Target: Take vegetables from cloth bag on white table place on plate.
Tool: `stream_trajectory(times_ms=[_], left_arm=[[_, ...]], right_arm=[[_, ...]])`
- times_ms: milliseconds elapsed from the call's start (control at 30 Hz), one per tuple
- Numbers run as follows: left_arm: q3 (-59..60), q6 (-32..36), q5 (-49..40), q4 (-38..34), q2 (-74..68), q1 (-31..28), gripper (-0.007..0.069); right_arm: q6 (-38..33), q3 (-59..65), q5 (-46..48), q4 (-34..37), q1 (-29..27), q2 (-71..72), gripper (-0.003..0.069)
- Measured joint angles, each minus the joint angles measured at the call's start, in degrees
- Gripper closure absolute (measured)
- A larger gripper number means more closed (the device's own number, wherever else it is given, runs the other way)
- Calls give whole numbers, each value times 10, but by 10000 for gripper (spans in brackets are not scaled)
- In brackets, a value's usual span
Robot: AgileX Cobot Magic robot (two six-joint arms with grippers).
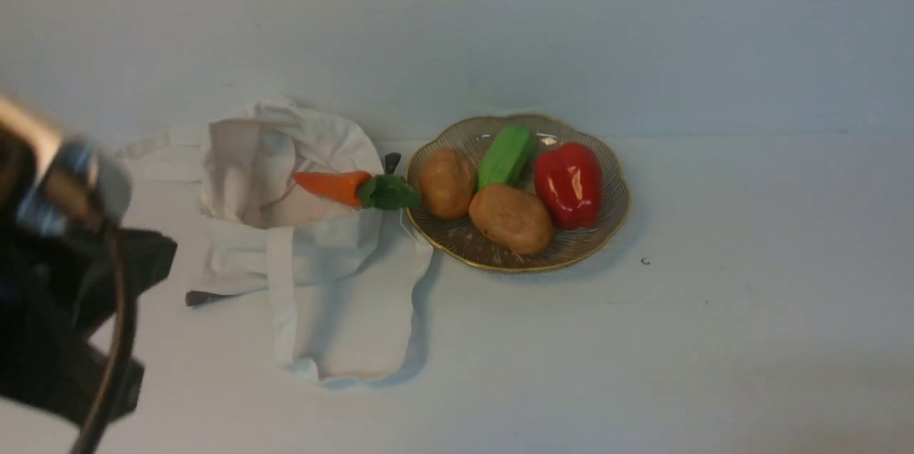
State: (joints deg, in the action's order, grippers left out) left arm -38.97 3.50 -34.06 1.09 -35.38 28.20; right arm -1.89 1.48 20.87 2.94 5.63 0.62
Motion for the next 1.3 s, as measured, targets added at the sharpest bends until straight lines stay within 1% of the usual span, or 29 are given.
stream_trajectory(times_ms=[33,100,133,167,200,267,433,833,900,1133,1167,1300], left_arm=[[0,0,10,0,7,0,629],[110,-10,143,-5,102,0,629],[116,-11,143,-7,102,0,629],[139,-13,172,-11,124,0,629],[178,-18,220,-11,164,0,629],[218,-21,253,-16,207,0,629],[284,-24,268,-17,274,0,629],[363,-25,267,-18,285,-7,629],[370,-25,267,-22,285,-26,629],[373,-25,267,-28,285,-129,629],[373,-25,266,-28,285,-161,629],[373,-25,233,-28,286,-210,629]], right_arm=[[0,0,0,0,0,0,673],[0,0,0,0,0,0,673],[0,0,0,0,0,0,673],[0,0,0,0,0,0,673],[0,0,0,0,0,0,673],[0,0,0,0,0,0,673],[0,0,0,0,0,0,673],[0,0,0,0,0,0,673],[0,0,0,0,0,0,673],[0,0,0,0,0,0,673],[0,0,0,0,0,0,673],[0,0,0,0,0,0,673]])
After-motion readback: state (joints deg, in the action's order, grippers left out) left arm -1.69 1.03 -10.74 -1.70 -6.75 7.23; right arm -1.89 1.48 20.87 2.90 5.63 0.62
